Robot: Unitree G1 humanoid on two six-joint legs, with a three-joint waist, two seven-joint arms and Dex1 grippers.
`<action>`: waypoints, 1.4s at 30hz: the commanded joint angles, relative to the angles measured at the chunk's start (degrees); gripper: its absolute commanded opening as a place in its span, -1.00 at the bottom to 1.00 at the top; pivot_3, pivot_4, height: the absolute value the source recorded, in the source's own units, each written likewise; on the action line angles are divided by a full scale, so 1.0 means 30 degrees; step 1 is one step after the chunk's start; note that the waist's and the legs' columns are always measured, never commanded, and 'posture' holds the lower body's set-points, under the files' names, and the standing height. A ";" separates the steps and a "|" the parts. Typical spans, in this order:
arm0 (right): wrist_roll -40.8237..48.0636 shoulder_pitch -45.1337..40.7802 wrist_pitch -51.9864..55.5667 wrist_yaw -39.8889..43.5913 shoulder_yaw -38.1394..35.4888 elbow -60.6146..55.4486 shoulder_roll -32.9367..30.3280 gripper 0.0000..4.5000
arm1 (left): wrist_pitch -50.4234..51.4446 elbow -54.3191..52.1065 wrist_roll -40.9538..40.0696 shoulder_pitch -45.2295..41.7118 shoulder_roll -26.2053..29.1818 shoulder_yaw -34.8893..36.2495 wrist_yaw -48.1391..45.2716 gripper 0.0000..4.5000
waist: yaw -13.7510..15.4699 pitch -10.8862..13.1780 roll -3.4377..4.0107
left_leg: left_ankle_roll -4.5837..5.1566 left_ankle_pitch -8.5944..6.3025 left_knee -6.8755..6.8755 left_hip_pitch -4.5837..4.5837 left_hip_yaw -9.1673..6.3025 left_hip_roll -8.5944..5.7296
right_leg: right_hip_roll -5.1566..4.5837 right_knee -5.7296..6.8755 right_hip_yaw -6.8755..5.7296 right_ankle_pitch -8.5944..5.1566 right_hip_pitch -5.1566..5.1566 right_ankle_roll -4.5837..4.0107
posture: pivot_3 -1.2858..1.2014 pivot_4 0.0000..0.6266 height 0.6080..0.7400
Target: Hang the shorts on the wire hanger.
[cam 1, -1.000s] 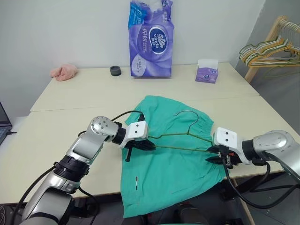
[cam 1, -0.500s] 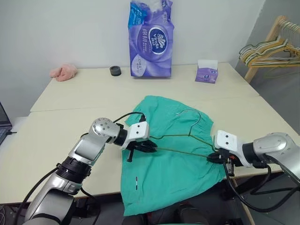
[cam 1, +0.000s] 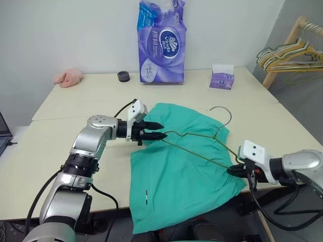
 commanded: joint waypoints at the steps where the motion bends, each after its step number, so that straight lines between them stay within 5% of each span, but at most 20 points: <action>1: 0.0562 0.1981 0.0821 -0.0753 -0.2978 -0.0040 0.0493 -1.00 | -0.0394 0.0072 -0.0108 -0.0084 0.0876 0.1136 0.0228 -0.01 | 0.0015 0.0003 -0.0005 | 0.0000 0.0000 0.0000 0.0000 -0.0003 0.0000 | 0.0000 0.0003 -0.0002 0.0000 -0.0002 0.0000 | -0.11 -0.87 1.00; 9: 0.0483 0.6958 0.1804 -0.2404 -0.8723 0.1879 0.2884 -1.00 | 0.1083 -0.3614 -0.0956 0.2363 0.1421 0.0262 -0.1194 -0.01 | 0.0054 -0.0004 -0.0001 | -0.0003 0.0000 0.0004 0.0017 0.0002 -0.0013 | -0.0016 0.0004 0.0011 0.0001 0.0023 0.0002 | -0.11 -0.86 1.00; 15: 0.0630 0.7460 0.2215 -0.2749 -0.9598 0.3050 0.3198 -1.00 | 0.0825 -0.4691 -0.0613 0.2822 0.1182 -0.0490 -0.1108 -0.01 | -0.0006 -0.0024 0.0034 | -0.0001 0.0006 0.0008 0.0044 0.0038 -0.0011 | -0.0012 0.0007 0.0030 -0.0002 0.0038 0.0006 | -0.11 -0.85 1.00; 42: 0.1852 0.6054 0.3015 -0.1934 -0.7032 0.1062 0.1673 -1.00 | -0.0412 -0.4336 -0.0082 0.3037 0.1356 -0.0805 -0.0910 -0.01 | -0.0006 -0.0023 0.0030 | 0.0003 0.0003 0.0004 0.0042 0.0056 -0.0009 | 0.0018 0.0003 0.0066 -0.0014 0.0036 0.0029 | -0.09 -0.89 1.00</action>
